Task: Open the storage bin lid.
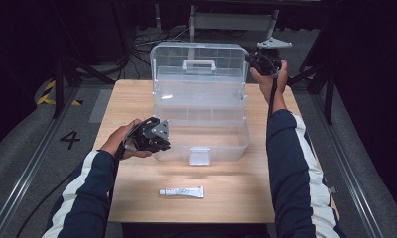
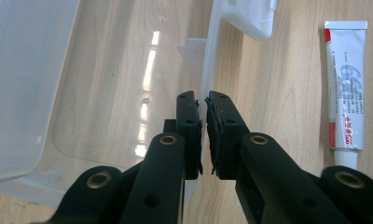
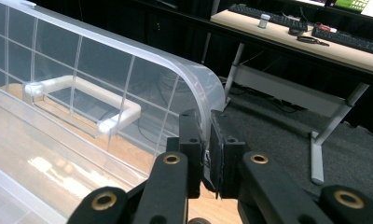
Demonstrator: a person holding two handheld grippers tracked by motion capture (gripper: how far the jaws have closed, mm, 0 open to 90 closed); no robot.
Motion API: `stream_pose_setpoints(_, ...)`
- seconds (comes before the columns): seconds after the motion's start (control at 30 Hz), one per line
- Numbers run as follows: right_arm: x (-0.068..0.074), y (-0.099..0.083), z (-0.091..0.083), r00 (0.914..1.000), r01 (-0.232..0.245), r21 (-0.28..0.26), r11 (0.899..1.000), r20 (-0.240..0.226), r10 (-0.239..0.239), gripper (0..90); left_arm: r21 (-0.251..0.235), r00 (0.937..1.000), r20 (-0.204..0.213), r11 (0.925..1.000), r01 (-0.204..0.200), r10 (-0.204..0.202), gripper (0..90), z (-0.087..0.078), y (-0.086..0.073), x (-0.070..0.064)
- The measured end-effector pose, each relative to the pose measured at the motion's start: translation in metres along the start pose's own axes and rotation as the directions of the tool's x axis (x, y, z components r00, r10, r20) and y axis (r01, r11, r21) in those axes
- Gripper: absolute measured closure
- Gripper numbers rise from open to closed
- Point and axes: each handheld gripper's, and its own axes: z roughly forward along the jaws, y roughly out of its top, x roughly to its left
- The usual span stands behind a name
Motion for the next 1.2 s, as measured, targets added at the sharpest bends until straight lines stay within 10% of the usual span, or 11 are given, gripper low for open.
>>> stream_pose_setpoints(1.2, -0.006, -0.001, 0.033, 0.9989, -0.024, 0.055, 0.998, 0.040, 0.022, 84.1, -0.038, 0.9998, -0.013, 0.9992, 0.014, -0.015, 83.1, 0.000, -0.005, -0.002)
